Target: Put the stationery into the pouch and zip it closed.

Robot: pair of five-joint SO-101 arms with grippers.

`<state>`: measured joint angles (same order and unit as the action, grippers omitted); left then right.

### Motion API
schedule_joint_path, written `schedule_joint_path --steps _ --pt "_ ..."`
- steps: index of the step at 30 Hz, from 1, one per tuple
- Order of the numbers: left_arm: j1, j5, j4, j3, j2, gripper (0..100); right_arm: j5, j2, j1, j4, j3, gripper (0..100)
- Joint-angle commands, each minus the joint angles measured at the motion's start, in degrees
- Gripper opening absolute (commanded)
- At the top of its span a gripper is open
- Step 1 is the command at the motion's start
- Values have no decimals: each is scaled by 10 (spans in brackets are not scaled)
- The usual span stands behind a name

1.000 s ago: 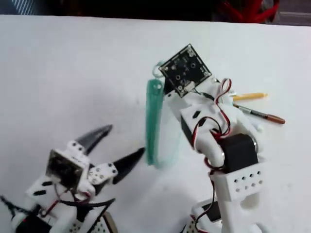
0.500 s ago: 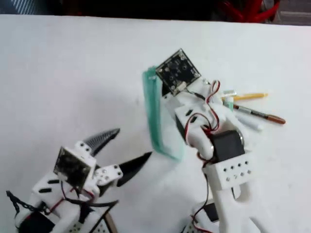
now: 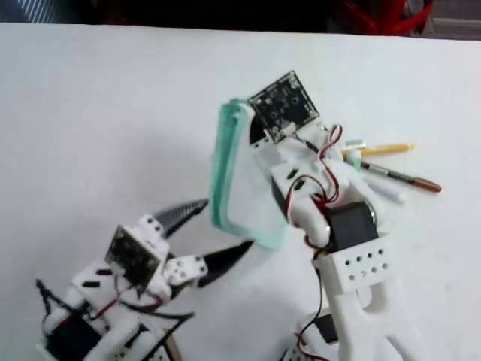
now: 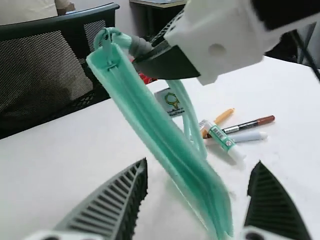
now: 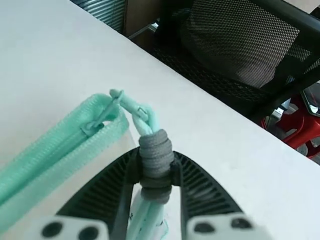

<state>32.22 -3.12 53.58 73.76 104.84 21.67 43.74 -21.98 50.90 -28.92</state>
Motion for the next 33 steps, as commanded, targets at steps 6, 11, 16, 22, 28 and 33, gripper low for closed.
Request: schedule_joint_path --steps 6,11,16,22,28,33 --pt "2 1 -180 106 -4 209 -2 15 -22 35 7 19" --pt "0 -1 -167 105 -2 142 -2 15 -3 31 8 19" --pt "-56 -45 -165 70 -1 33 -6 14 31 22 14 19" --pt "-133 28 -75 -31 -1 41 -5 8 32 -1 -30 19" --pt "-131 47 -95 18 -1 42 -6 8 29 -53 -95 19" --pt "-136 51 -158 70 -1 88 -5 9 17 -73 -98 19"
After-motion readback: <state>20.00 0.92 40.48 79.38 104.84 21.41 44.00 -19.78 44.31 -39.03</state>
